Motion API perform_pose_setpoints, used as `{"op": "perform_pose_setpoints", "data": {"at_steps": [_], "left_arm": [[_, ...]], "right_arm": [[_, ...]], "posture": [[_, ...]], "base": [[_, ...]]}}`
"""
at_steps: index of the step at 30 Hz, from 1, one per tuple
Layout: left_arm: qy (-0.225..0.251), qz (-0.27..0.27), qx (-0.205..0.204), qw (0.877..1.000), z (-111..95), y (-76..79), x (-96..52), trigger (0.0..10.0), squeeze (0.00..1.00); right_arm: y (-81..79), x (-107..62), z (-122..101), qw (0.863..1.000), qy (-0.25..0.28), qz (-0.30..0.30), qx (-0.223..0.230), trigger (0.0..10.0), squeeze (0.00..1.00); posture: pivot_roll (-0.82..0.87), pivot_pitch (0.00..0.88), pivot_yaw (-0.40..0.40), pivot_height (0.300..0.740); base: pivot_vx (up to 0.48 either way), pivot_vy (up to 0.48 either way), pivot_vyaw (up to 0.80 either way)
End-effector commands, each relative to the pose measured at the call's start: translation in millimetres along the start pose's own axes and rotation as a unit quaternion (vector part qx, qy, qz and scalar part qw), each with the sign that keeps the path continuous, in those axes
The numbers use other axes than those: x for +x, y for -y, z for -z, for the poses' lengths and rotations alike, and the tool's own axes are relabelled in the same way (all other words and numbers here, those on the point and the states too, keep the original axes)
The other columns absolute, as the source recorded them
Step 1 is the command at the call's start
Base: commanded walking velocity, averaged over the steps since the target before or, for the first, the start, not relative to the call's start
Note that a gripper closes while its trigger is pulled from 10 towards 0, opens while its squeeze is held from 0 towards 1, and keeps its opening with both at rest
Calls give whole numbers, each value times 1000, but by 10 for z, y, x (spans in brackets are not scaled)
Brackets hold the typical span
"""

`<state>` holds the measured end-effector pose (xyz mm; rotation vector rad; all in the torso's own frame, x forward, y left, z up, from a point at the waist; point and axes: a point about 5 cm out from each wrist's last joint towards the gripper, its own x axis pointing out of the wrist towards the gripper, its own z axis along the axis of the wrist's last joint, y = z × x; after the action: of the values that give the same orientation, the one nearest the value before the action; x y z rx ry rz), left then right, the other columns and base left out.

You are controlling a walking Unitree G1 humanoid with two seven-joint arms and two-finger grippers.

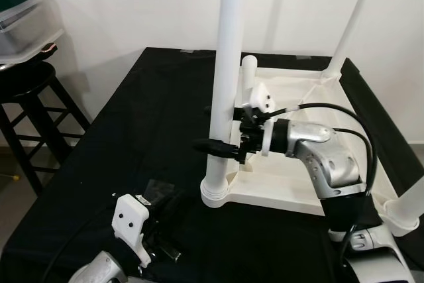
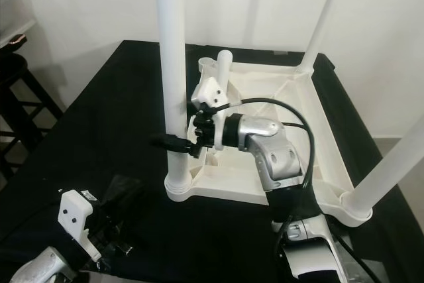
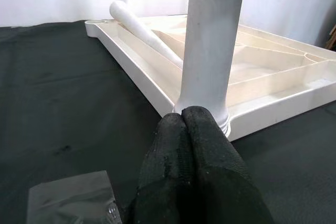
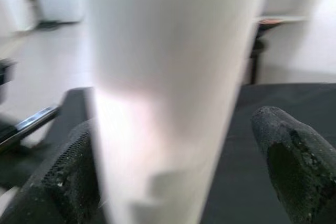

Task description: Building children table

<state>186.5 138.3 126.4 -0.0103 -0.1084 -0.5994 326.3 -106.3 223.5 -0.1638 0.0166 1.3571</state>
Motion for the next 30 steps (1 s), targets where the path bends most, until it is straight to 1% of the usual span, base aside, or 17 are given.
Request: {"op": "perform_pose_setpoints", "data": {"at_steps": [1,2,3,9,10,13,14,15,17,18,24,25,26,27,28,29,30], "left_arm": [[-14,2,2,1000,41,9,3,4667,0],[-18,-2,7,1000,44,-6,12,4549,0],[-19,-2,8,1000,42,-12,11,4431,0],[-20,0,7,1000,44,-23,10,4078,0],[-19,1,4,1000,42,-28,16,3686,0],[-18,2,2,1000,41,-30,20,3686,0],[-19,3,1,1000,44,-40,22,2706,0],[-20,4,2,1000,48,-49,23,1608,0],[-21,4,3,1000,51,-54,22,1608,0],[-22,4,2,1000,55,-47,14,78,0],[-21,4,3,1000,47,-47,20,118,0],[-20,5,3,1000,40,-50,21,0,0],[-20,5,3,1000,40,-50,21,0,0],[-20,5,2,1000,31,-55,16,0,0],[-20,5,2,1000,31,-55,16,0,0],[-19,8,3,1000,14,-67,7,0,0],[-19,8,3,1000,14,-67,7,0,0]], "right_arm": [[0,15,-3,1000,3,-24,-1,10000,0],[86,53,32,998,-13,-63,11,10000,0],[120,77,47,997,-21,-71,11,10000,0],[214,179,56,997,-9,-72,28,10000,0],[227,178,70,996,-8,-78,40,667,0],[234,174,81,995,-7,-83,47,667,0],[234,149,96,994,-7,-93,50,0,0],[230,121,107,994,-5,-98,49,0,0],[227,104,113,994,-4,-100,46,0,0],[229,58,145,995,-10,-97,36,0,0],[239,-15,186,998,-14,-56,16,0,0],[225,-14,210,1000,-16,-14,9,0,0],[225,-14,210,1000,-16,-14,9,0,0],[158,11,295,999,-22,45,20,0,0],[158,11,295,999,-22,45,20,0,0],[-2,93,580,957,-14,277,88,0,0],[-2,93,580,957,-14,277,88,0,0]], "posture": [[24,11,-28,740],[28,8,-30,740],[35,6,-26,740],[44,4,-12,740],[50,5,-9,740],[50,4,-8,740],[50,4,-8,740],[44,6,-4,740],[44,6,-4,740],[36,11,-7,740],[14,21,-9,740],[7,28,-9,740],[7,28,-9,740],[1,41,-22,740],[1,41,-22,740],[-9,50,-20,740],[-9,50,-20,740]], "base": [[0,0,0],[0,0,0],[0,0,0],[0,0,0],[0,0,0],[0,0,0],[0,0,0],[0,0,0],[0,0,0],[0,0,0],[0,0,0],[0,0,0],[0,0,0],[0,0,0],[0,0,0],[0,0,0],[0,0,0]]}}
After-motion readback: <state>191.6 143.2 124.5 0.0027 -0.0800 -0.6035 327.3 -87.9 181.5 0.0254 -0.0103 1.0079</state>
